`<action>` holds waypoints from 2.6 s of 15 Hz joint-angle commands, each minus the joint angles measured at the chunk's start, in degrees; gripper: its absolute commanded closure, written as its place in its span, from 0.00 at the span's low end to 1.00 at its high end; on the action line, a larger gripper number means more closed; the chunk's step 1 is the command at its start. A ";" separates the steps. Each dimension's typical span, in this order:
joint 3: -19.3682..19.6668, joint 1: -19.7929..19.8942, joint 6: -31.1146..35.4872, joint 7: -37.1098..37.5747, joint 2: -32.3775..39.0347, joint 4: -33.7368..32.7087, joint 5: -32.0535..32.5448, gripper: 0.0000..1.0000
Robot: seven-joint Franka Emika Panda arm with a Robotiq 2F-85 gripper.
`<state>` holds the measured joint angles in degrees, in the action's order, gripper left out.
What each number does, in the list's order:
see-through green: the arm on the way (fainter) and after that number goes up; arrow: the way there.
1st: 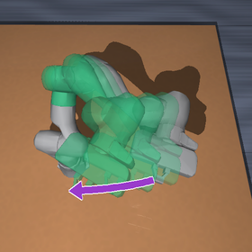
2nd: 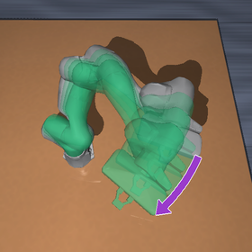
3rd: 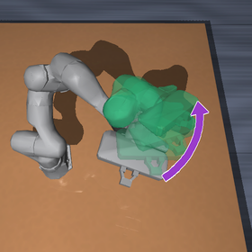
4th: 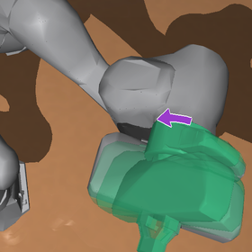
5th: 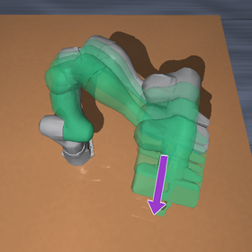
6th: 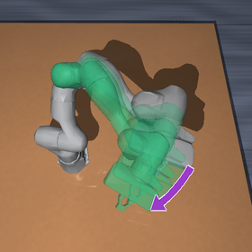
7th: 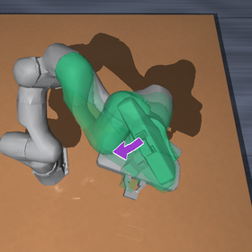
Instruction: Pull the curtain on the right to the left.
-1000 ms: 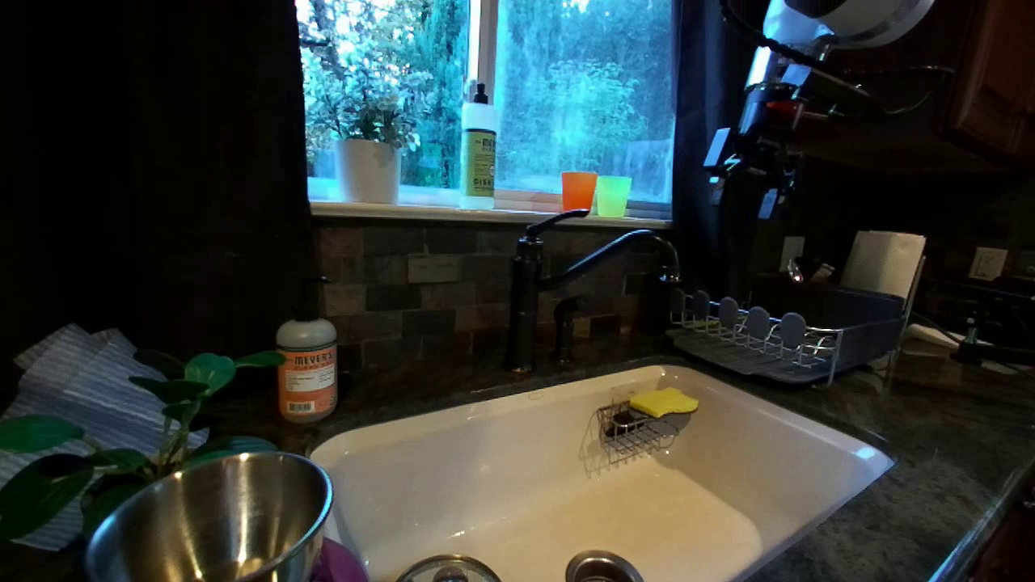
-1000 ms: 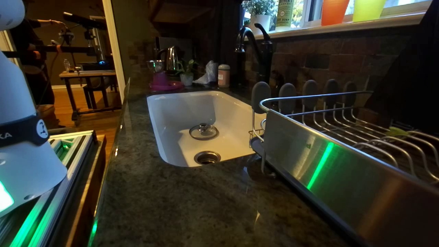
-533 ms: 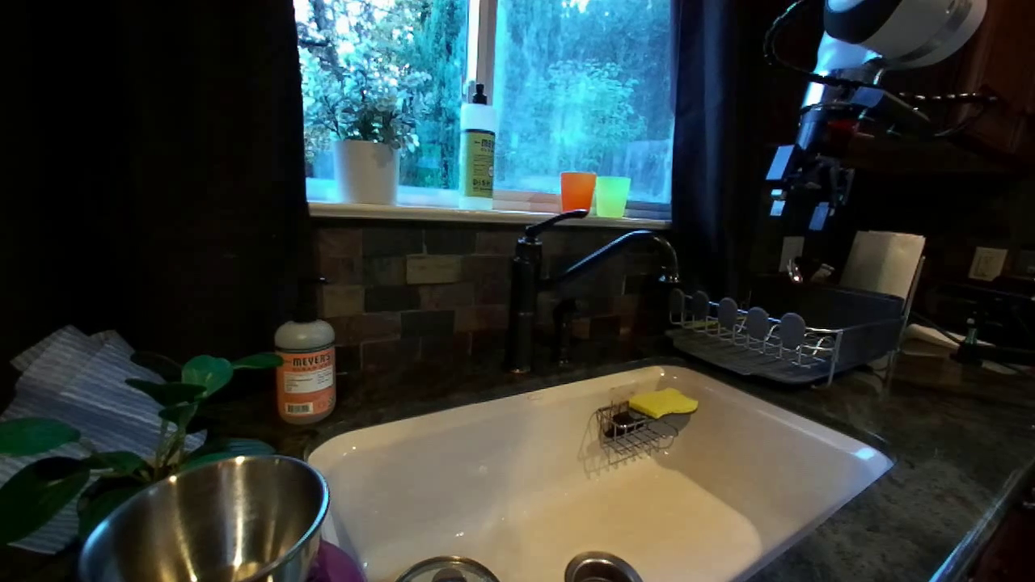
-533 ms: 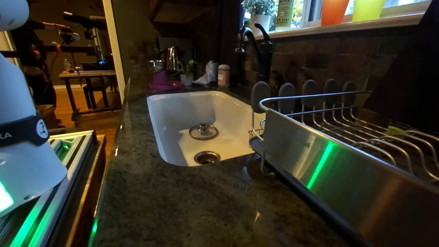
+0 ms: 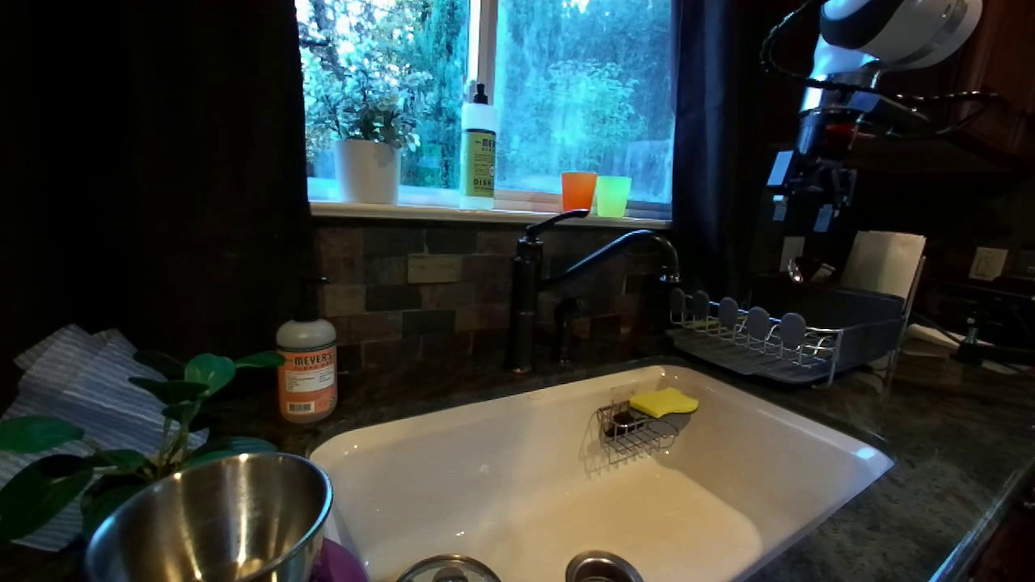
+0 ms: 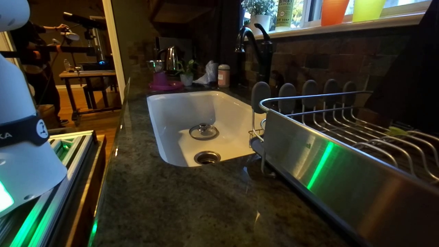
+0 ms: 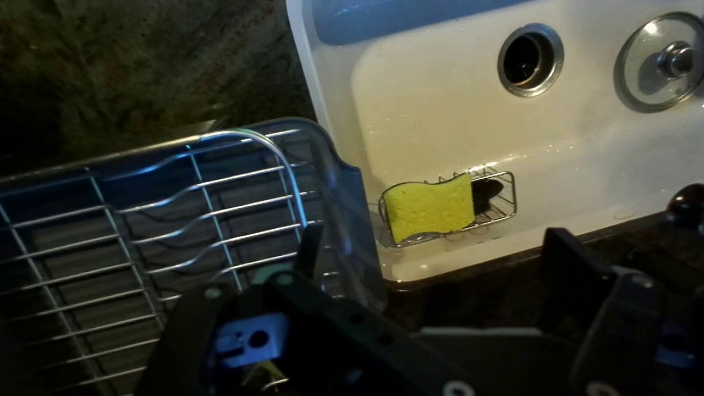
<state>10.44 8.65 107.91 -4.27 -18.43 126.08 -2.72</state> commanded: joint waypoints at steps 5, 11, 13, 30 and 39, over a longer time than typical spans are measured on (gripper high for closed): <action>4.44 4.55 6.09 2.46 5.11 0.04 -1.79 0.00; 4.22 4.63 8.67 1.57 6.41 -0.78 -0.11 0.00; 4.34 5.26 17.91 -1.05 8.07 -0.94 4.17 0.00; 5.76 6.72 52.65 -11.50 19.26 -2.65 3.61 0.00; 1.50 6.19 59.74 -21.49 26.76 -4.38 -7.50 0.00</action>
<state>12.98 14.64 163.06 -22.22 4.93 122.94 -7.41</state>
